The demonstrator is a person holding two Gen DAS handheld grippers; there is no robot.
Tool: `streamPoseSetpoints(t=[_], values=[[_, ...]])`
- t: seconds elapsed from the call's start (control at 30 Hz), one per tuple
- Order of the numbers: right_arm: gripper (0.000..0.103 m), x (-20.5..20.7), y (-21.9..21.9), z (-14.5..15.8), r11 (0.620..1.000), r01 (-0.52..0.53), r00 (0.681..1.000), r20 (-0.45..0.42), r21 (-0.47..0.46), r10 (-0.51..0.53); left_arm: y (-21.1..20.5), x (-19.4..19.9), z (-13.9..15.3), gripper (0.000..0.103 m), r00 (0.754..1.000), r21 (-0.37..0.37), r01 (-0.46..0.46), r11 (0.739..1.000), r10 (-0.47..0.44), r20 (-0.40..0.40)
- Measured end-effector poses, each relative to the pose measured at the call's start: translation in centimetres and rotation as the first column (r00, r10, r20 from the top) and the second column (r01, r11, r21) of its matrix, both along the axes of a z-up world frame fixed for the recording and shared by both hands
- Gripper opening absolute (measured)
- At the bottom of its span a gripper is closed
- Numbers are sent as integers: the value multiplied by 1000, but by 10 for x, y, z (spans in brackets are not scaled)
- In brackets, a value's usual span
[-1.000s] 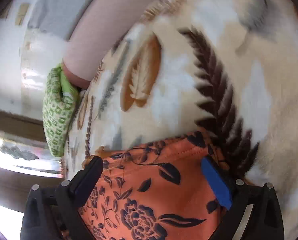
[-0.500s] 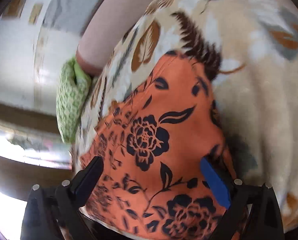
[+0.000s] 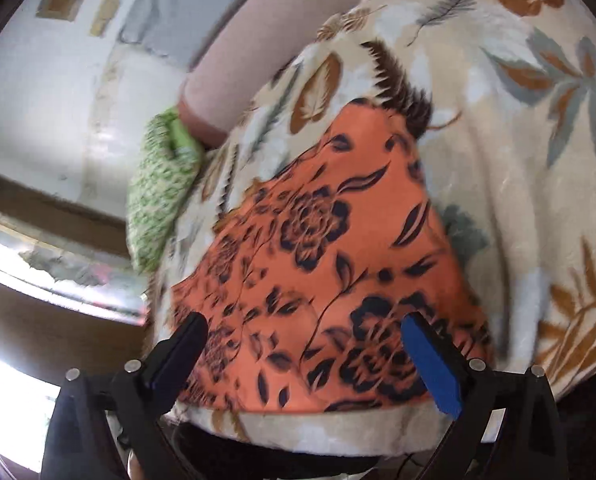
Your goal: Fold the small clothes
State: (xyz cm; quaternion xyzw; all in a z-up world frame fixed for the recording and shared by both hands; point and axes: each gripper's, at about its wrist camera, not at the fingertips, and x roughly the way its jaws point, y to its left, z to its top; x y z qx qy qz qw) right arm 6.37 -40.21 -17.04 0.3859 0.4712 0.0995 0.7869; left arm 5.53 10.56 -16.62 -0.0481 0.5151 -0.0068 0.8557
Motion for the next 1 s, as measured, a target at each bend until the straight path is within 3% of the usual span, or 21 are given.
streamPoseSetpoints(t=[0.03,0.07,0.13,0.23,0.3,0.4,0.63,0.8,0.87,0.9,0.93,1.0], values=[[99,-1,-5,-16,1000,11,998,-59,-22,-12,2,1,-9,76,999,-4,-1,1000,1,-43],[97,-4,-10,-24,999,37,997,-69,15,-36,4,4,-16,77,997,-4,-9,1000,8,-76],[97,-12,-16,-11,997,80,996,-47,20,-79,8,-1,-6,76,999,-27,-25,999,24,-45],[97,-15,-7,14,998,53,998,16,-42,-53,9,-7,15,76,999,-40,-37,999,39,38],[98,-16,-3,16,999,26,999,32,-36,-25,9,-3,12,76,999,-30,-32,999,33,35],[98,-20,-12,-15,998,59,992,-108,-37,-63,12,6,-16,77,996,-7,-47,999,47,-73],[98,-24,0,27,999,33,999,6,-26,-33,4,-1,23,77,998,22,-41,999,40,43],[98,-11,7,24,1000,13,999,30,29,-14,-1,-6,41,77,996,-33,-41,999,44,81],[98,-6,-1,5,998,69,997,-25,14,-69,-4,-2,39,79,995,-36,-27,999,30,100],[98,-8,-9,-8,994,108,988,-105,-18,-110,-6,3,32,82,996,-25,-19,1000,21,86],[98,-10,-15,-15,992,123,984,-128,11,-121,-7,5,23,82,998,-8,-16,1000,16,59],[98,-8,-17,-5,992,124,987,-112,34,-120,-10,15,-9,82,997,57,-16,998,21,-79]])
